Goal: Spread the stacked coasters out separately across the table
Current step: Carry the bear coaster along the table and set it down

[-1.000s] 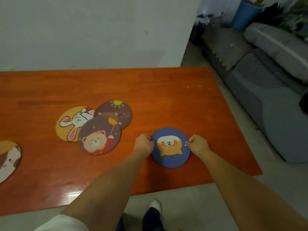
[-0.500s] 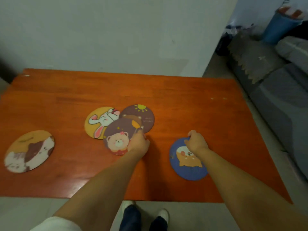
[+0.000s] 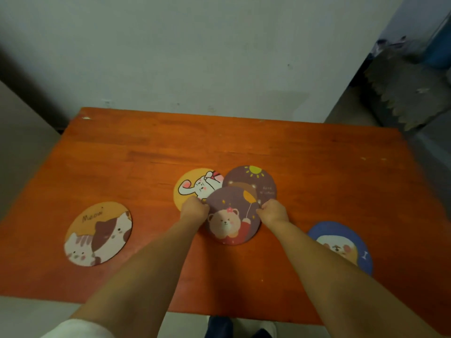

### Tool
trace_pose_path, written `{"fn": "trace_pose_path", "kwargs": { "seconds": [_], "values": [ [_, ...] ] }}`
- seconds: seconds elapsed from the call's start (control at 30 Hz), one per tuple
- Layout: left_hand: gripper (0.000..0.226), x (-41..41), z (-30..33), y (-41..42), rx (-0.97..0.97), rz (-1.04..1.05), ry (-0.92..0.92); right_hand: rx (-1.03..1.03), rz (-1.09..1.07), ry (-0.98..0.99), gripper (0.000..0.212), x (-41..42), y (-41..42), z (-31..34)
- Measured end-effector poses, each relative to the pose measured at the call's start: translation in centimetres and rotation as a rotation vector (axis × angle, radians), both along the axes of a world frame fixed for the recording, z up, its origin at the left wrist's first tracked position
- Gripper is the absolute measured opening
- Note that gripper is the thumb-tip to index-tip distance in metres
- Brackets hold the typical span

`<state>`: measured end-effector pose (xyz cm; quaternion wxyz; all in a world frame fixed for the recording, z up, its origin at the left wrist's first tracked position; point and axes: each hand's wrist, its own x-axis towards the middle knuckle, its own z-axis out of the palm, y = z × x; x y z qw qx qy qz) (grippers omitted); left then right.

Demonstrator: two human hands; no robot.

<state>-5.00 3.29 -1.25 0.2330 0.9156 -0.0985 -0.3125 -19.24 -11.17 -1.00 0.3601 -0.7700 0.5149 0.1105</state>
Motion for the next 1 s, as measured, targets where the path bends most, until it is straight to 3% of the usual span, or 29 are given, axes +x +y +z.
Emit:
{"fn": "trace_pose_path", "kwargs": {
  "seconds": [0.1, 0.27, 0.4, 0.5, 0.7, 0.83, 1.0],
  "values": [
    [0.043, 0.4, -0.2, -0.5, 0.006, 0.006, 0.038, 0.077, -0.038, -0.047, 0.049, -0.1, 0.0, 0.4],
    [0.043, 0.1, 1.4, -3.2, -0.153, 0.028, 0.121, 0.142, -0.216, -0.223, 0.022, -1.8, -1.2, 2.1],
    [0.025, -3.3, 4.3, -8.3, -0.25, -0.043, 0.178, 0.056, -0.298, -0.263, 0.016, -6.7, -4.4, 3.8],
    [0.04, -8.6, 5.7, -12.3, -0.276, -0.141, 0.147, -0.016, -0.378, -0.255, 0.015, -12.8, -7.2, 4.8],
    [0.039, -22.7, 6.5, -19.1, -0.323, -0.328, 0.196, -0.084, -0.566, -0.266, 0.013, -28.0, -12.4, 5.3],
    [0.027, -32.3, 6.0, -22.9, -0.32, -0.365, 0.178, -0.092, -0.6, -0.286, 0.016, -38.1, -15.5, 5.0],
    [0.01, -41.6, 5.7, -27.0, -0.293, -0.436, 0.099, -0.15, -0.573, -0.285, 0.039, -47.6, -19.6, 5.8]
  ]
}}
